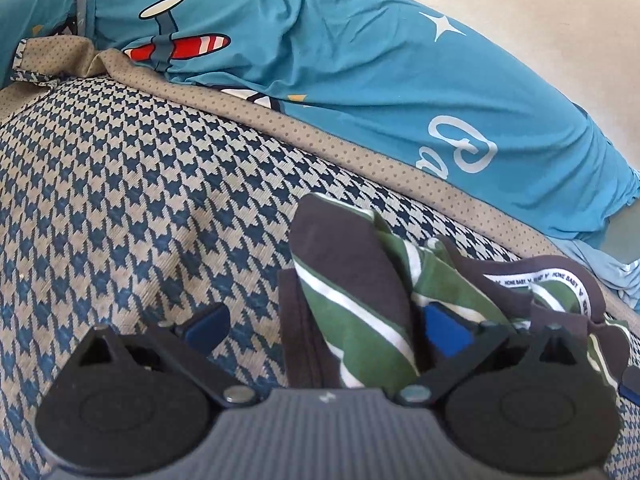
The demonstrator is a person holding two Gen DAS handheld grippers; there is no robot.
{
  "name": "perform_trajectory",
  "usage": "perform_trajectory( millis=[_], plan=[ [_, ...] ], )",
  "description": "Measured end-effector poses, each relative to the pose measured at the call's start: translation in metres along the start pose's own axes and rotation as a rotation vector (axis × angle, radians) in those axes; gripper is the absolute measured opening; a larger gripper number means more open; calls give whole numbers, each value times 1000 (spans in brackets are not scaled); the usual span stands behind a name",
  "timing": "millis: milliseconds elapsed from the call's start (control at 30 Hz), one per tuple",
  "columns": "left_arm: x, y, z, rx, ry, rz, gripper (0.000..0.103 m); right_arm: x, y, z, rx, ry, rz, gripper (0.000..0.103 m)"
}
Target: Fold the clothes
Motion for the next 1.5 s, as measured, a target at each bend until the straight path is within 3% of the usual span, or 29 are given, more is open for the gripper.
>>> perform_trajectory(
  millis=[133,467,600,667,767,867,1200,1500],
  plan=[
    [2,2,4,-7,-13,9,103,-6,9,4,-35,-20,-71,40],
    [8,4,8,-5,-34,37,103,-42,24,-7,-112,-119,-304,42],
    [10,5,10,-3,-45,57,103,-41,29,-2,-102,-75,-328,42],
    [10,5,10,-3,-47,61,103,-40,30,1,-94,-49,-336,35],
    [11,5,10,-2,-51,66,103,-42,29,0,-73,-38,-345,13],
    [11,5,11,-1,-58,77,103,-43,24,-8,5,-45,-347,9],
    [11,8,13,2,-112,111,103,-12,-20,-37,228,200,-200,7],
    [8,6,15,4,-162,117,103,33,-32,-41,216,373,-39,6]
  ],
)
Point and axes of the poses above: each gripper's, at about its wrist camera, not at the fingertips, and z roughly the way its jaws point, x to its right, y to its underside, the point moved 3 cm from there along z, roughly the way its jaws point
